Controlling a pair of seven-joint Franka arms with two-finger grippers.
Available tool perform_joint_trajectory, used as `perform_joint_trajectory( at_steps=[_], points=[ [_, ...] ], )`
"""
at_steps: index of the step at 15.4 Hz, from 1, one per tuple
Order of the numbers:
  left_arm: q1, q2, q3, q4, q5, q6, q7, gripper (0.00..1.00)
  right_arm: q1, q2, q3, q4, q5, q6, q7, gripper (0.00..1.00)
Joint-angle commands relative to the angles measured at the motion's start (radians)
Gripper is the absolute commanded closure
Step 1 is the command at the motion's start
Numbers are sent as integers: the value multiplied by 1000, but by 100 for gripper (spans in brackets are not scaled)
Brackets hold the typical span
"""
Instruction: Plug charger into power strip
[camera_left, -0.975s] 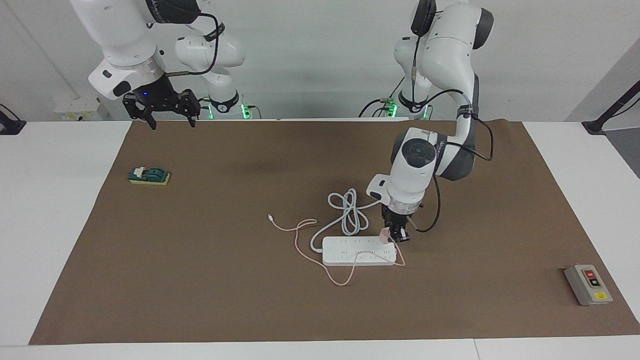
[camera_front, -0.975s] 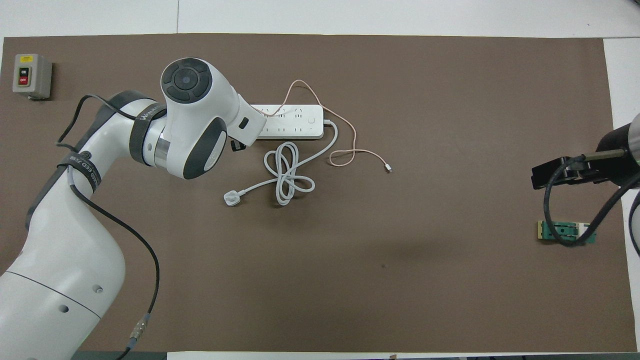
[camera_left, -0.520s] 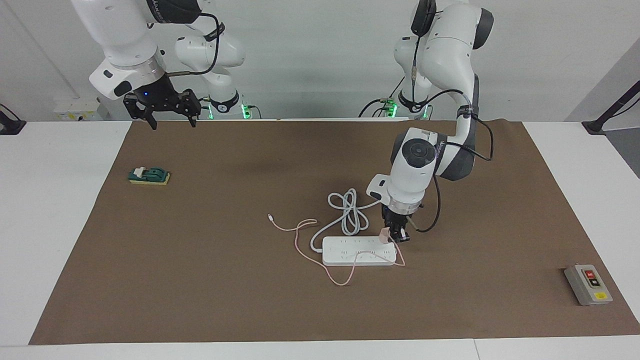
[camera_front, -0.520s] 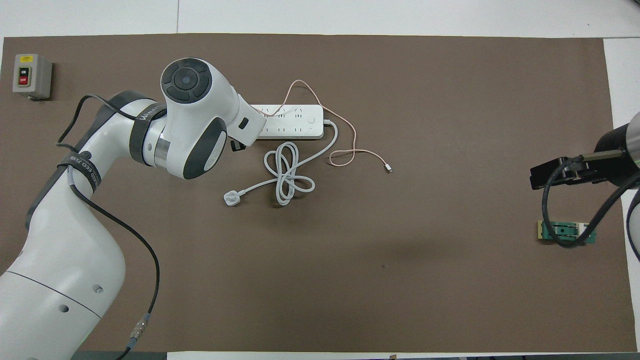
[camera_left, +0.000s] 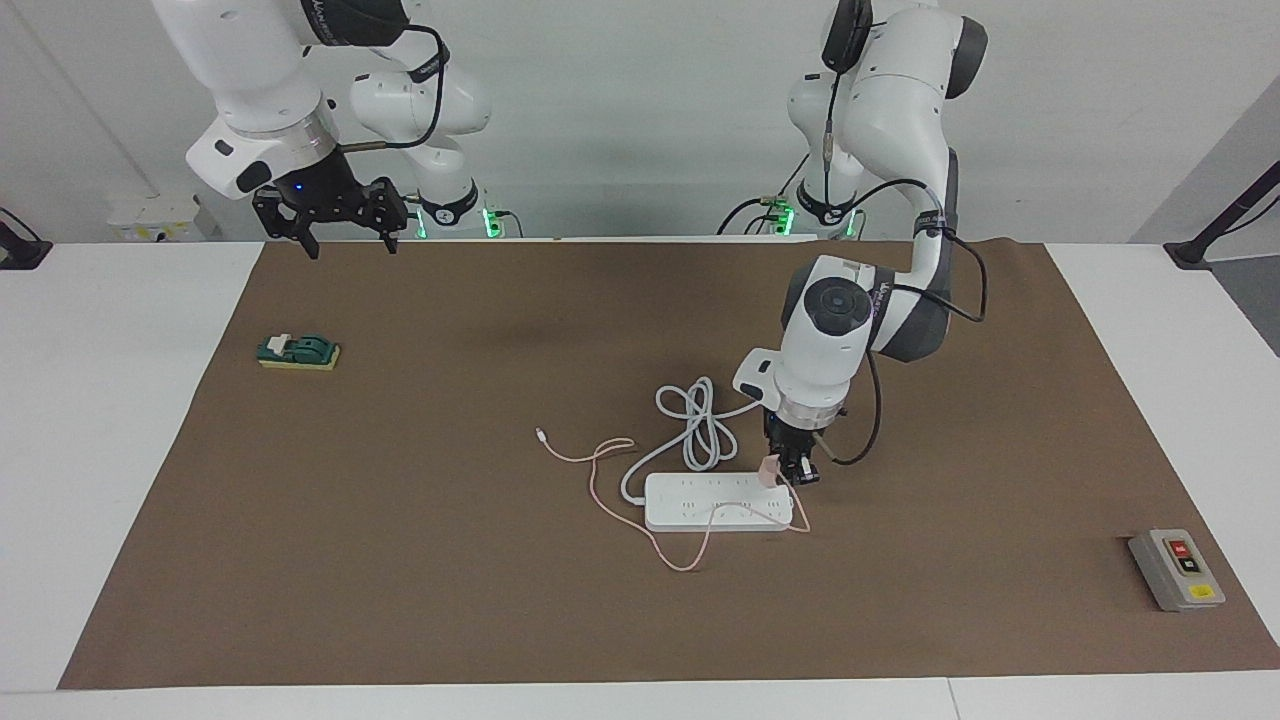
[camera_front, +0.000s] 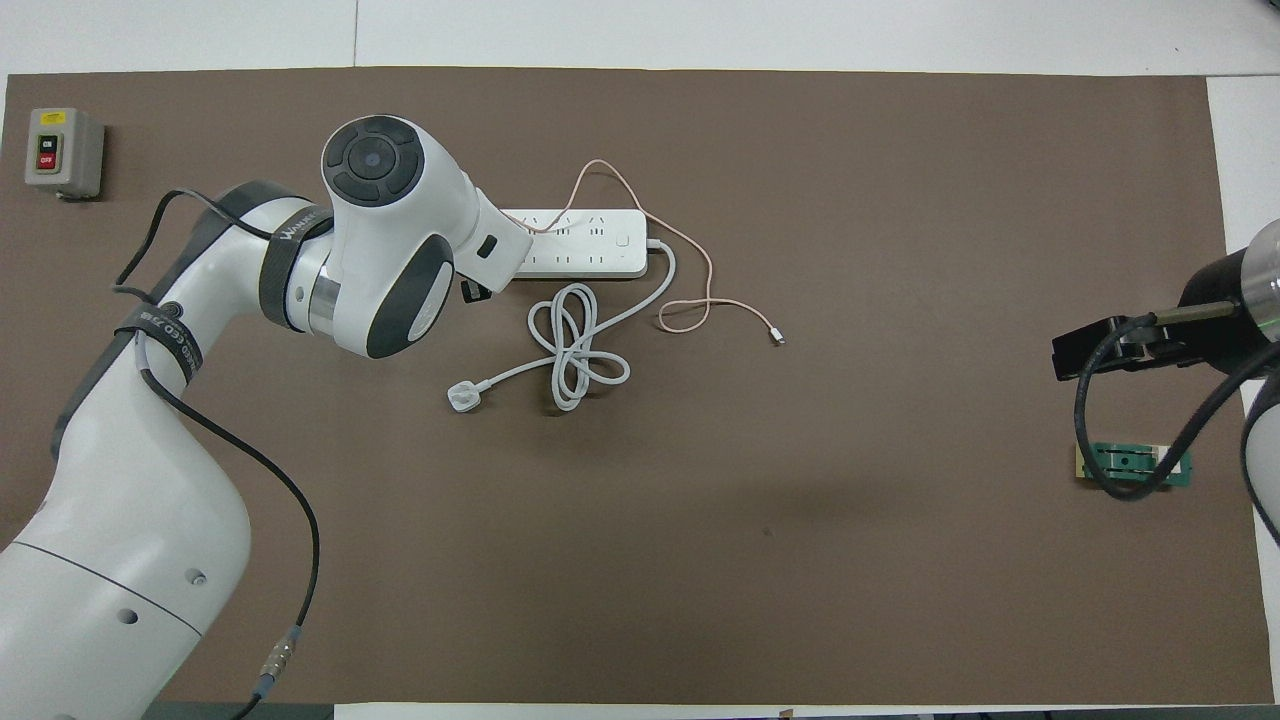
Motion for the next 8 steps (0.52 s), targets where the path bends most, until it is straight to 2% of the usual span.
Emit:
perform_joint_trajectory(
  at_steps=[1,8],
  points=[
    [0,48,-10,6,-17,1,13,100,-8,-23,5,-21,18,-6,-24,0],
    [-5,49,-9,44,-17,-24,13,100,-18,-23,3,-21,18,-6,-22,0]
  ],
)
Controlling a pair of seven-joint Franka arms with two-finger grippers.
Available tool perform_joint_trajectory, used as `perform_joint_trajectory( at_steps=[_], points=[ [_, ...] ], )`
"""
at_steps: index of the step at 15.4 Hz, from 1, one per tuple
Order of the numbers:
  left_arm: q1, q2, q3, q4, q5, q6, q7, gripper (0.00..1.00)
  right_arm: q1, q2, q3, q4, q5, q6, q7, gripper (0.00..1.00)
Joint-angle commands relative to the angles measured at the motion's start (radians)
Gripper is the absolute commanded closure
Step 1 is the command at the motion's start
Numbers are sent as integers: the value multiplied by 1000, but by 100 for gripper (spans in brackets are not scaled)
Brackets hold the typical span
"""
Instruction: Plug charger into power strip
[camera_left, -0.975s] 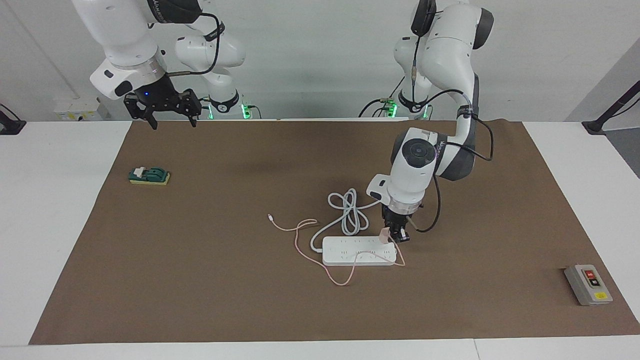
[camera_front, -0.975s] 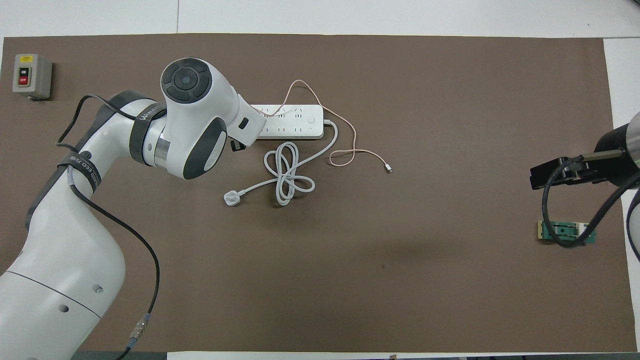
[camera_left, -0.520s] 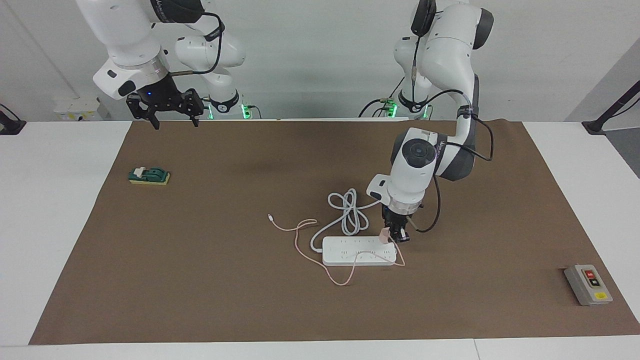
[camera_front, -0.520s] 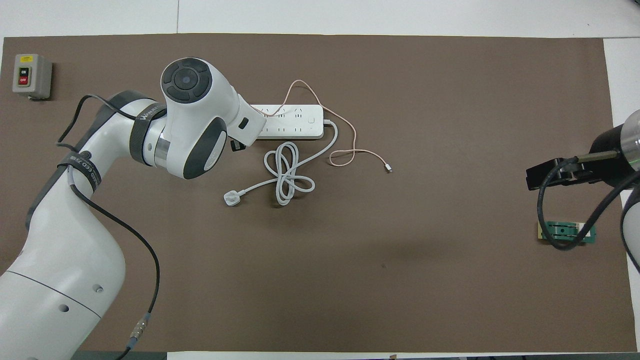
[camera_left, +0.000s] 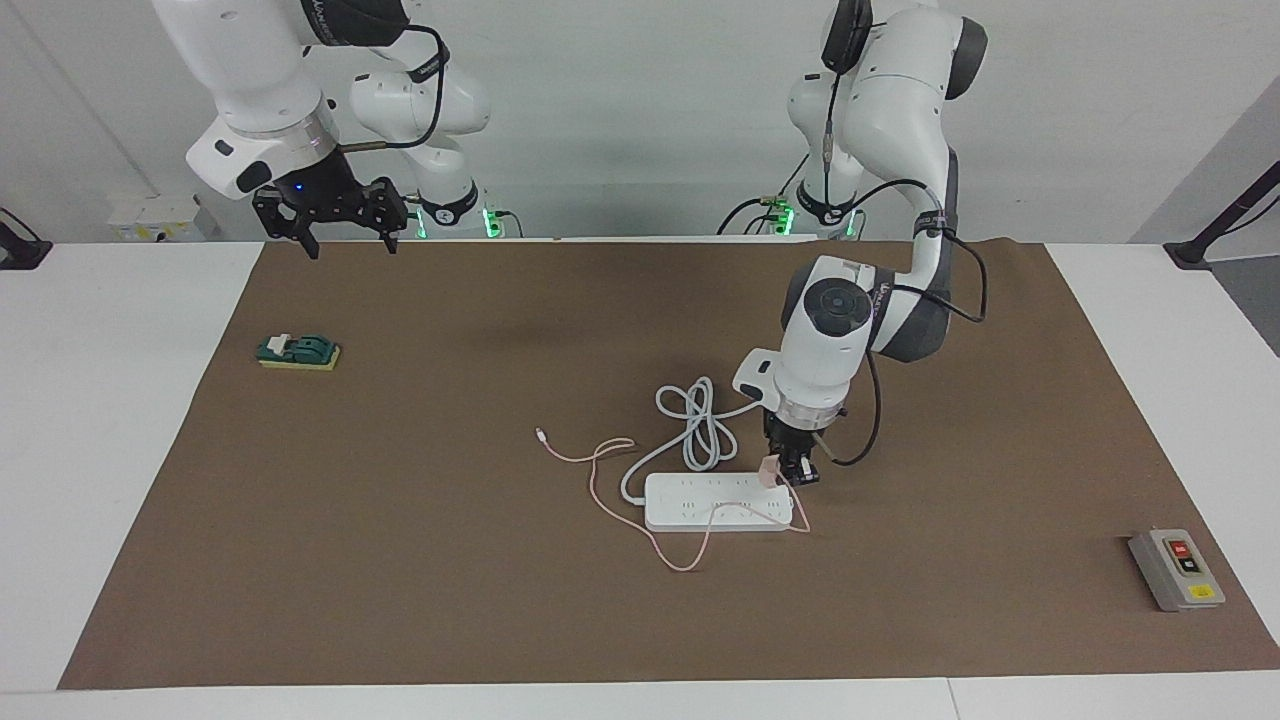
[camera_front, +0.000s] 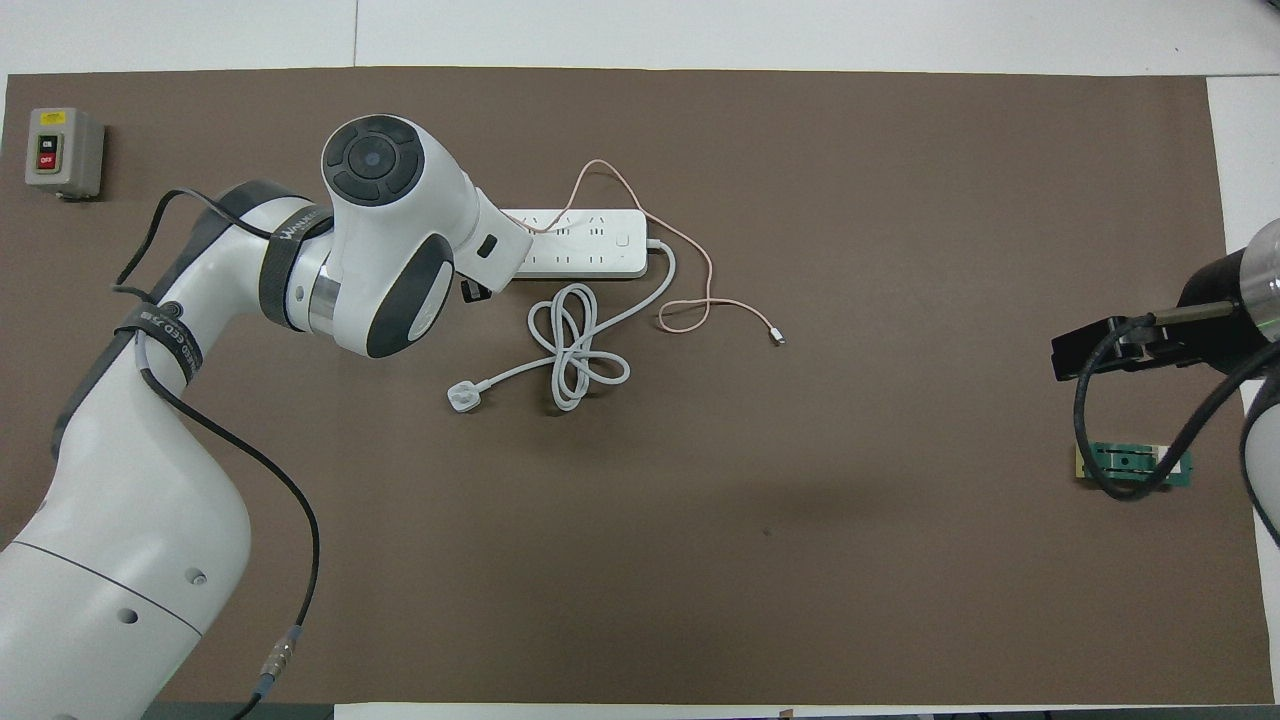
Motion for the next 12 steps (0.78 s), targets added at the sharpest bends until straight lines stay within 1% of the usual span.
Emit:
perform_joint_trajectory(
  at_steps=[1,5,12],
  points=[
    [-5,45,-7,35,-17,-14,12,100,-16,-23,4,-21,18,-6,-22,0],
    [-5,46,-7,57,-16,-43,14,100,-17,-23,4,-21,18,-6,-22,0],
    [0,57,-10,57,-11,-30,34,100,-17,-23,4,-21,18,-6,-22,0]
  ],
)
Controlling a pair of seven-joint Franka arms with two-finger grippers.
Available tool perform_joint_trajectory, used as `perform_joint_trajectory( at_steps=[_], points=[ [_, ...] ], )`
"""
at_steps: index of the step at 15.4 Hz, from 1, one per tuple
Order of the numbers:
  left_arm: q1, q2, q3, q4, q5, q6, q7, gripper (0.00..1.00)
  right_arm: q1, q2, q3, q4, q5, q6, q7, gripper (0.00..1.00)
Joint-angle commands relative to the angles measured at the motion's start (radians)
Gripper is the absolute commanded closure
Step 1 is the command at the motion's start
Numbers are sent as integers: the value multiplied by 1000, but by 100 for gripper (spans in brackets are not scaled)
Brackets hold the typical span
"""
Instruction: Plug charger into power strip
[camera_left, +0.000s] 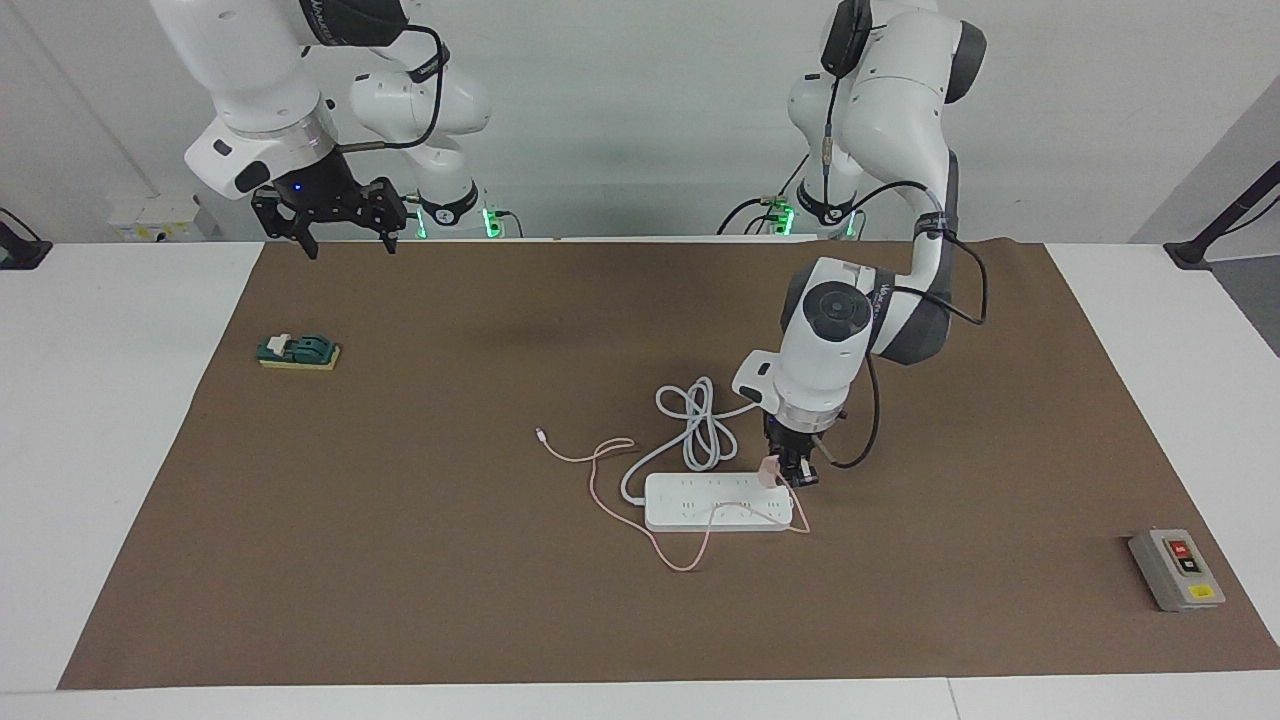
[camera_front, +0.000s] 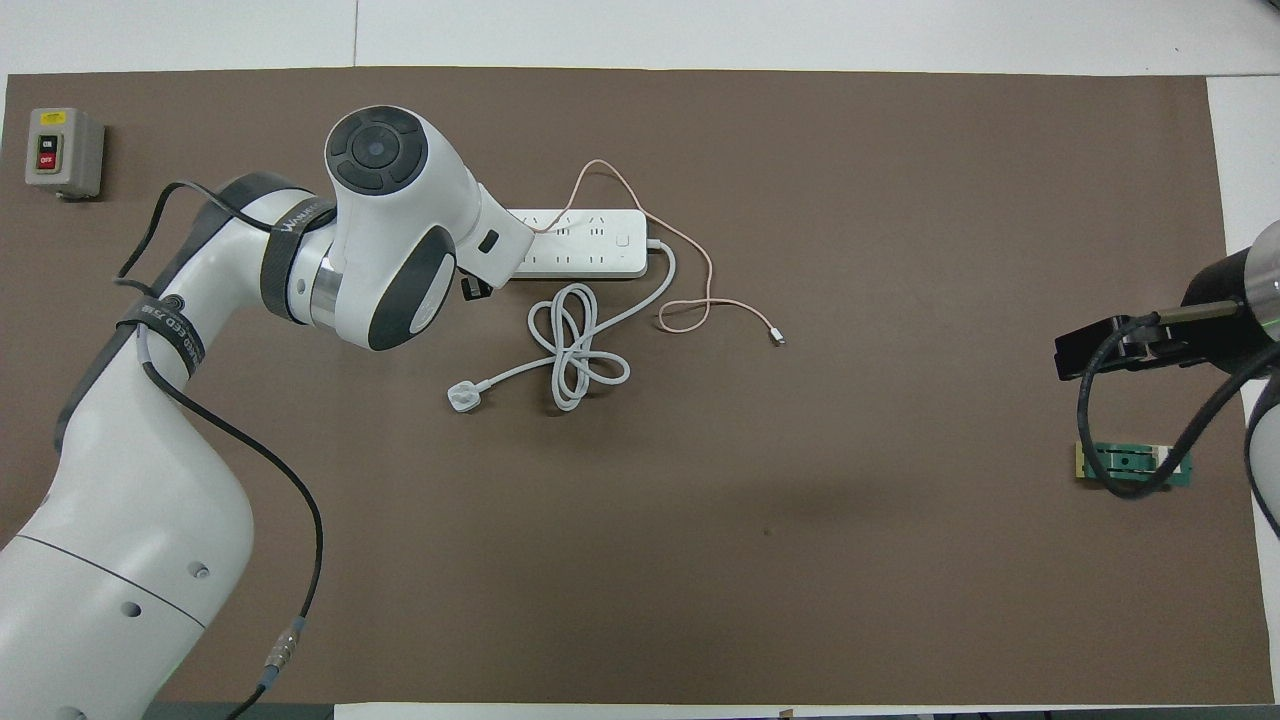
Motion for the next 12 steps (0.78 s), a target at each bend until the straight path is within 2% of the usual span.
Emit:
perform_joint_trajectory(
  at_steps=[1,12],
  points=[
    [0,46,-8,34,-16,-13,26,100,-16,-23,4,-21,18,-6,-22,0],
    [11,32,-15,78,-47,-65,42,100,-16,-23,4,-21,18,-6,-22,0]
  ],
)
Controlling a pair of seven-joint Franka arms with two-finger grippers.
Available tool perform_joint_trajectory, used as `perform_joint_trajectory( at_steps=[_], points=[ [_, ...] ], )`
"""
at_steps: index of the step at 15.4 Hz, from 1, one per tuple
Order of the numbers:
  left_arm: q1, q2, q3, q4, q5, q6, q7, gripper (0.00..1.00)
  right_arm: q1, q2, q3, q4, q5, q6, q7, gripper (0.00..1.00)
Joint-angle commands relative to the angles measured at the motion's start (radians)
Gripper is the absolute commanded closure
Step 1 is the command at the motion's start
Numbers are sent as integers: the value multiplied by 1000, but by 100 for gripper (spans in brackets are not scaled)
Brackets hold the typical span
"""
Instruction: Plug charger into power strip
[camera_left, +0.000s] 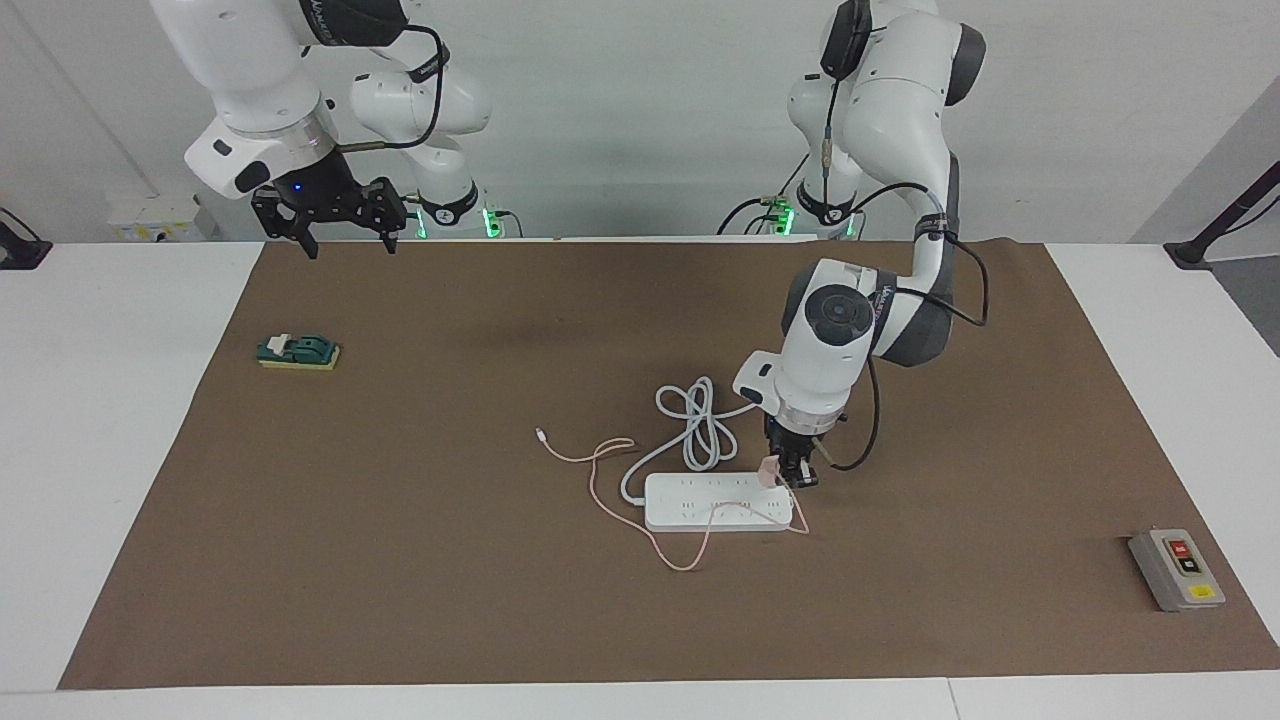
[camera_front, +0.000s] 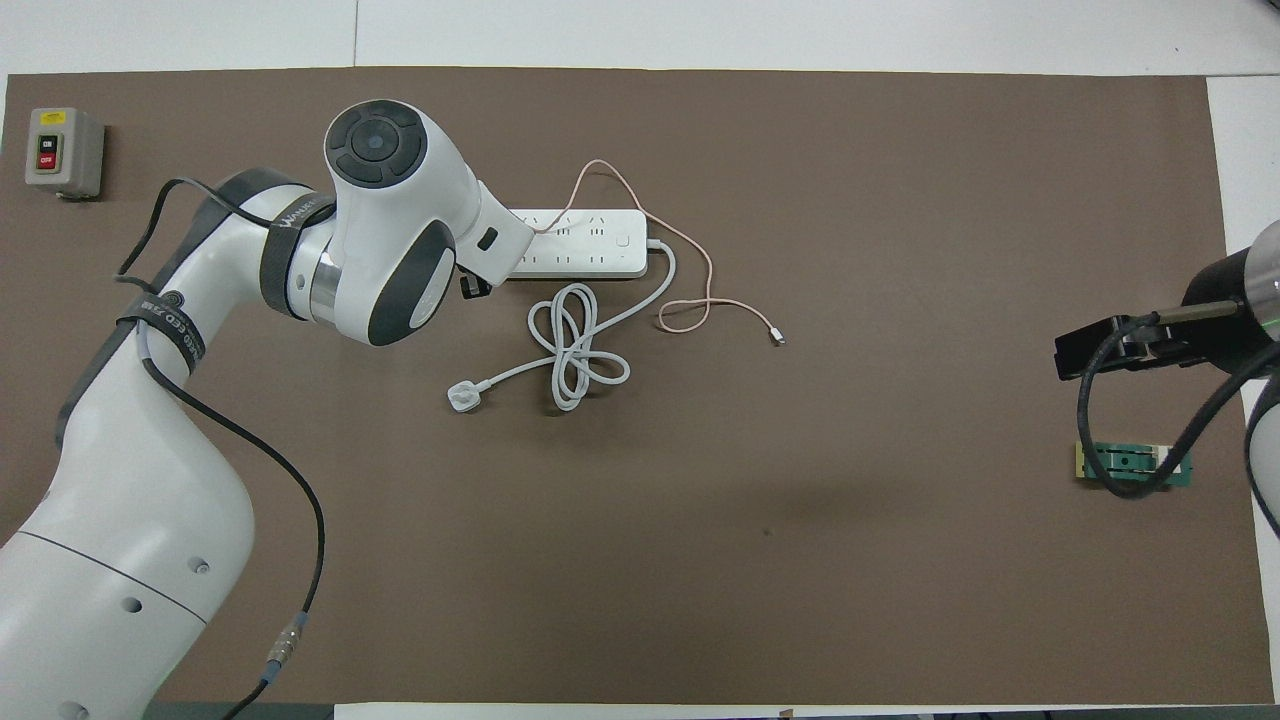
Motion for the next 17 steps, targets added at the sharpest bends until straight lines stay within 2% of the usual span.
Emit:
perform_joint_trajectory(
  at_steps=[1,10,14,17],
  points=[
    [11,19,-13,60,-36,-35,21,100,-16,-23,4,-21,18,-6,-22,0],
    [14,18,-4,63,-27,-33,28,100,-16,-23,4,-21,18,-6,-22,0],
    [13,1,-3,-4,-5,42,27,100,-16,-23,4,-21,18,-6,-22,0],
    [14,1,-3,-15,5,65,27,100,-16,-23,4,-21,18,-6,-22,0]
  ],
)
